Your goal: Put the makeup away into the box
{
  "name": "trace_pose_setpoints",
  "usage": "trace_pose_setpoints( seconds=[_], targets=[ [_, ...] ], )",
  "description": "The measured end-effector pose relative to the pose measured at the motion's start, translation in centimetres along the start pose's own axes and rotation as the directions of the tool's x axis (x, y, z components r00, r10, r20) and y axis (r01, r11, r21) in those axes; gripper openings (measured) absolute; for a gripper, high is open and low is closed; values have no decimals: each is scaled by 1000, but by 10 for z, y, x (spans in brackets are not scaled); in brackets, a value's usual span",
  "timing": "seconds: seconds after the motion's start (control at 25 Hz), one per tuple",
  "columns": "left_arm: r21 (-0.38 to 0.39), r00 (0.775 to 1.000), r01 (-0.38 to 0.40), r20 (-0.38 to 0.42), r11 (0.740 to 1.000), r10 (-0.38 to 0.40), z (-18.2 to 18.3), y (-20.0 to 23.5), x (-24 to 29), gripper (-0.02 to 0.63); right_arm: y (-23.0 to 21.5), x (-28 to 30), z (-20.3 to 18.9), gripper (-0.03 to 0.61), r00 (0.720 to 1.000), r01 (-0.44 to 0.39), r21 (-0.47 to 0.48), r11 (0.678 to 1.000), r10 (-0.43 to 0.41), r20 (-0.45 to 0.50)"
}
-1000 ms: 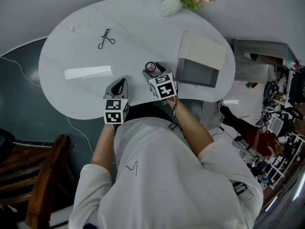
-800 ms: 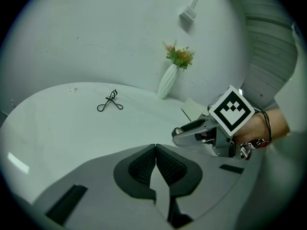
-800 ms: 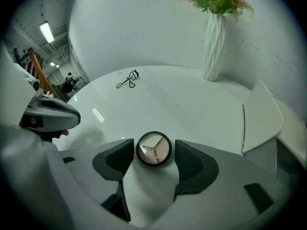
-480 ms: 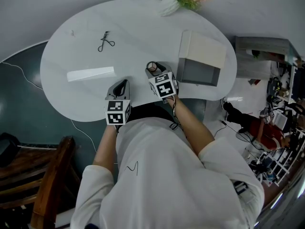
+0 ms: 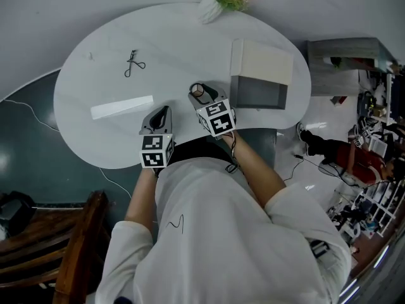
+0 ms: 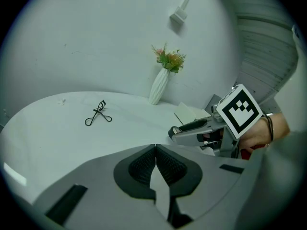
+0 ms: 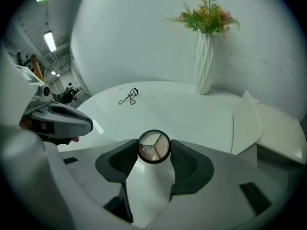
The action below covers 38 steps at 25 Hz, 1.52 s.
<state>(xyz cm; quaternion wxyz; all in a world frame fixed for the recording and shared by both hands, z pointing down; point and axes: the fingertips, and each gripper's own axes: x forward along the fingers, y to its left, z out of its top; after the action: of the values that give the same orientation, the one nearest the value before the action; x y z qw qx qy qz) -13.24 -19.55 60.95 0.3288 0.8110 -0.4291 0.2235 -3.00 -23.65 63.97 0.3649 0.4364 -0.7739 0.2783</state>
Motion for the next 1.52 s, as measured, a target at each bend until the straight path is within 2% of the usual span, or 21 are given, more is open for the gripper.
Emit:
trace_pose_setpoints(
  seconds=[0.2,0.44,0.76,1.0,1.2,1.36,1.52],
  targets=[
    [49,999,24,33,999,-26,23,-10,-1,18,1,-22,19,212,996,-5,29,1000,2,88],
    [141,994,74,67,987,-84,57,-28,1,18,-5,-57,40,212,983,21,70,997,-34,179],
    [222,984,138,81,965,-159,81,-58,6,18,-29,-100,48,212,959,99,132,986,-130,253],
    [291,962,245,46,925,-269,86,-98,16,17,-65,-140,32,212,927,190,239,952,-254,277],
    [337,945,303,14,892,-326,88,-134,25,18,-96,-175,4,212,903,250,319,914,-339,263],
    [351,941,319,-8,880,-338,87,-159,37,18,-125,-195,-16,212,890,271,361,892,-375,258],
    [369,944,314,-19,875,-330,91,-186,52,18,-155,-213,-30,212,892,268,350,898,-368,261]
  ],
)
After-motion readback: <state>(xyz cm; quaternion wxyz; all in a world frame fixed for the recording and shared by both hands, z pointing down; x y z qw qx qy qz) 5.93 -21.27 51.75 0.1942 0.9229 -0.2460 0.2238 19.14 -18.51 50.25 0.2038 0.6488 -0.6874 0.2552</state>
